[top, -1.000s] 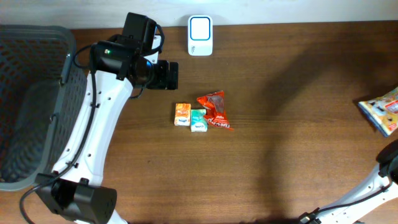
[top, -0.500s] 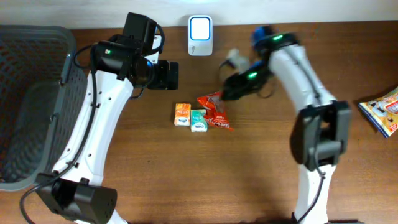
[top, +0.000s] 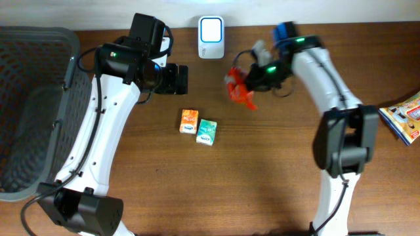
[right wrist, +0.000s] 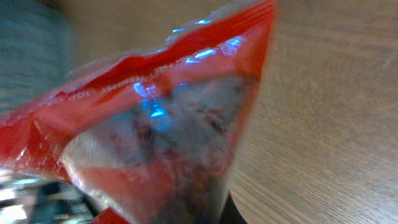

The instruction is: Scan the item barcode

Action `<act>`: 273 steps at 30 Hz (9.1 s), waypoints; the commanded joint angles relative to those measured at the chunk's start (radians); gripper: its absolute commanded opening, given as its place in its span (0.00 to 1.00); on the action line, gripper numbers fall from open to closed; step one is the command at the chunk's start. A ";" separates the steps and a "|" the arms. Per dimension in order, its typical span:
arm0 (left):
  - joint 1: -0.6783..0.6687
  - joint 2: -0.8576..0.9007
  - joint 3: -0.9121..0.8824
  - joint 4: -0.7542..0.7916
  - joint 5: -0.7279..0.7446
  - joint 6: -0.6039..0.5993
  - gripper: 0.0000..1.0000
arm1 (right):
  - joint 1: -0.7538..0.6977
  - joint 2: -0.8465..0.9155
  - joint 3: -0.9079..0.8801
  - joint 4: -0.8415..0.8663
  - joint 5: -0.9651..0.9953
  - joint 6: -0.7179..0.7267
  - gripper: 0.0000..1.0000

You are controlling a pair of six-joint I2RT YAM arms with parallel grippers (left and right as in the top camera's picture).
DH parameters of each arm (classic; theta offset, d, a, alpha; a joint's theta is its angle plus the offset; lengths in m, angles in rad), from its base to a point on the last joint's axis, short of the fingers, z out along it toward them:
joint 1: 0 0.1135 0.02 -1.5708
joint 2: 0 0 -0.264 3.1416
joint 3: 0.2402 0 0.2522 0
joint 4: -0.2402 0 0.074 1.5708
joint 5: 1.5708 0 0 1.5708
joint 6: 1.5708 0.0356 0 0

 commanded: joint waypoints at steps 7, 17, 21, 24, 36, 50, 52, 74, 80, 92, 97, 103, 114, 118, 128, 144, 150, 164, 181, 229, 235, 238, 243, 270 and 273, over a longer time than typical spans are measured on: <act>0.002 -0.004 0.003 0.001 -0.003 -0.006 0.99 | -0.068 -0.008 -0.032 -0.186 0.488 -0.011 0.42; 0.002 -0.004 0.003 0.001 -0.003 -0.006 0.99 | 0.121 -0.012 -0.027 -0.234 0.555 0.062 0.04; 0.002 -0.004 0.003 0.001 -0.003 -0.006 0.99 | 0.140 -0.005 -0.076 -0.114 0.637 0.063 0.04; 0.002 -0.004 0.003 0.001 -0.003 -0.006 0.99 | 0.140 -0.004 -0.259 0.103 0.663 0.093 0.04; 0.002 -0.004 0.003 0.001 -0.003 -0.006 0.99 | 0.167 -0.002 -0.100 -0.125 0.625 0.161 0.04; 0.002 -0.004 0.003 0.001 -0.003 -0.006 0.99 | 0.213 0.003 -0.008 -0.111 0.693 0.229 0.05; 0.002 -0.004 0.003 0.001 -0.003 -0.006 0.99 | 0.225 0.013 -0.108 -0.026 0.680 0.246 0.05; 0.002 -0.004 0.003 0.001 -0.003 -0.006 0.99 | 0.299 -0.064 -0.045 -0.089 0.718 0.259 0.26; 0.002 -0.004 0.003 0.001 -0.003 -0.006 0.99 | 0.240 -0.054 -0.071 -0.172 0.706 0.260 0.72; 0.002 -0.004 0.003 0.001 -0.003 -0.006 0.99 | 0.225 -0.054 -0.114 0.406 0.628 0.272 0.04; 0.002 -0.004 0.003 0.001 -0.003 -0.006 0.99 | 0.208 -0.008 -0.082 0.927 0.560 0.603 0.04; 0.002 -0.004 0.003 0.001 -0.003 -0.006 0.99 | 0.228 0.141 -0.081 1.291 0.560 0.764 0.12; 0.002 -0.004 0.003 0.001 -0.003 -0.006 0.99 | 0.064 0.083 -0.049 1.309 0.305 0.856 0.04; 0.002 -0.004 0.003 0.001 -0.003 -0.006 0.99 | -0.240 -0.019 -0.049 1.006 0.117 0.721 0.04; 0.002 -0.004 0.003 0.001 -0.003 -0.006 0.99 | -0.683 -0.068 -0.058 0.311 0.914 0.217 0.08; 0.002 -0.004 0.003 0.001 -0.003 -0.006 0.99 | -0.186 -0.300 -0.205 -0.149 0.030 -0.125 0.66; 0.002 -0.004 0.003 0.001 -0.003 -0.006 0.99 | 0.212 -0.298 -0.690 0.486 0.026 0.393 0.58; 0.002 -0.004 0.003 0.001 -0.003 -0.006 0.99 | 0.353 -0.178 -0.826 0.855 0.210 0.721 0.04; 0.002 -0.004 0.003 0.001 -0.003 -0.006 0.99 | -0.059 -0.203 -0.813 0.546 0.162 0.323 0.33; 0.001 -0.004 0.003 0.001 -0.003 -0.006 0.99 | 0.160 -0.138 -0.481 0.133 0.406 -0.305 0.50; 0.001 -0.004 0.003 0.001 -0.003 -0.006 0.99 | 0.160 -0.137 -0.557 0.171 0.232 -0.291 0.49; 0.001 -0.004 0.003 0.001 -0.003 -0.006 0.99 | 0.160 -0.137 -0.588 0.198 0.233 -0.278 0.48; 0.001 -0.004 0.003 0.001 -0.003 -0.006 0.99 | 0.158 -0.137 -0.631 0.272 0.236 -0.172 0.09; 0.001 -0.004 0.003 0.001 -0.003 -0.006 0.99 | 0.010 -0.143 -0.332 0.753 0.098 0.314 0.04; 0.001 -0.004 0.003 0.001 -0.003 -0.006 0.99 | 0.155 -0.142 -0.175 0.710 0.745 0.195 0.04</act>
